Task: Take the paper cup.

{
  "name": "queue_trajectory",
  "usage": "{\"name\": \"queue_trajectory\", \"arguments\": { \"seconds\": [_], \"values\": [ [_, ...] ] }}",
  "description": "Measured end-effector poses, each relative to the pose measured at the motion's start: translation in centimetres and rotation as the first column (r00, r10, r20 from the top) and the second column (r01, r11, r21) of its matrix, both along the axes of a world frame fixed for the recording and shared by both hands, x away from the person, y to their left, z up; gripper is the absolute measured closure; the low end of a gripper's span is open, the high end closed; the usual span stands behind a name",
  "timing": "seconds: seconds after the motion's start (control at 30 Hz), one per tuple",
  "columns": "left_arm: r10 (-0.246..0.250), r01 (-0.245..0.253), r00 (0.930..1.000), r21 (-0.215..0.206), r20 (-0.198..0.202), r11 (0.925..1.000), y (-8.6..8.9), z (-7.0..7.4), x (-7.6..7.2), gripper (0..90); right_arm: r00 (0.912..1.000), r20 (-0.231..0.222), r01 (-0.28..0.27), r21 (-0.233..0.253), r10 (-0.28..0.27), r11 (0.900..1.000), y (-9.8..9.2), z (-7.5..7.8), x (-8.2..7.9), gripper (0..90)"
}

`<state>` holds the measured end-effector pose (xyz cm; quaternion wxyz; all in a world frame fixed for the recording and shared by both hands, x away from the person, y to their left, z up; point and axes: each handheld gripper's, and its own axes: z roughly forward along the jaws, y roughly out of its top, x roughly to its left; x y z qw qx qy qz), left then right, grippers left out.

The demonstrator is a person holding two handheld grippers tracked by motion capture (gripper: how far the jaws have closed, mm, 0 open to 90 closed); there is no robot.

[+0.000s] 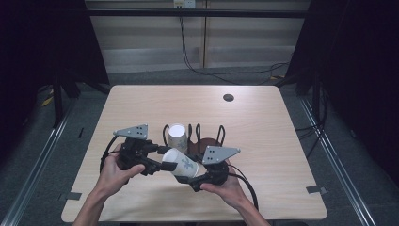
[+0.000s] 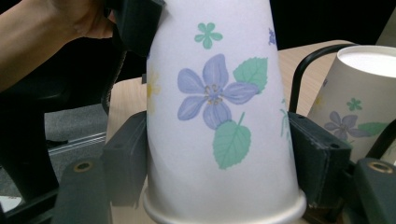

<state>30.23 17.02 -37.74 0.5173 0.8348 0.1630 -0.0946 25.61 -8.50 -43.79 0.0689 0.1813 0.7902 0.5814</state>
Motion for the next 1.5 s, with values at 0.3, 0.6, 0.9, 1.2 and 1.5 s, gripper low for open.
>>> {"name": "queue_trajectory", "arguments": {
  "seconds": [0.3,0.6,0.9,1.2,1.5],
  "values": [
    [0.03,-0.03,0.9995,0.002,0.007,0.9996,-0.2,-0.3,0.1,24.3,0.9996,-0.029,0.0,-0.014,0.0,1.0,-0.1,0.0,0.2,29.8],
    [0.04,-0.04,0.999,0.011,0.02,0.9991,0.0,-0.4,0.0,17.3,0.9989,-0.046,0.007,-0.046,-0.009,0.999,-0.4,-0.1,0.3,30.0],
    [0.072,-0.073,0.996,0.016,0.054,0.9972,0.3,-0.4,-0.1,16.4,0.9971,-0.067,0.027,-0.11,-0.035,0.994,-1.3,0.0,0.8,30.2],
    [0.082,-0.084,0.9936,0.025,0.078,0.9961,0.5,-0.6,-0.2,16.2,0.9964,-0.078,0.02,-0.164,-0.033,0.986,-2.0,0.4,0.9,30.2],
    [0.086,-0.091,0.9929,0.052,0.082,0.9945,0.6,-1.2,-0.1,17.2,0.9932,-0.108,0.017,-0.247,-0.045,0.969,-2.3,0.6,1.3,30.5]
  ]
}}
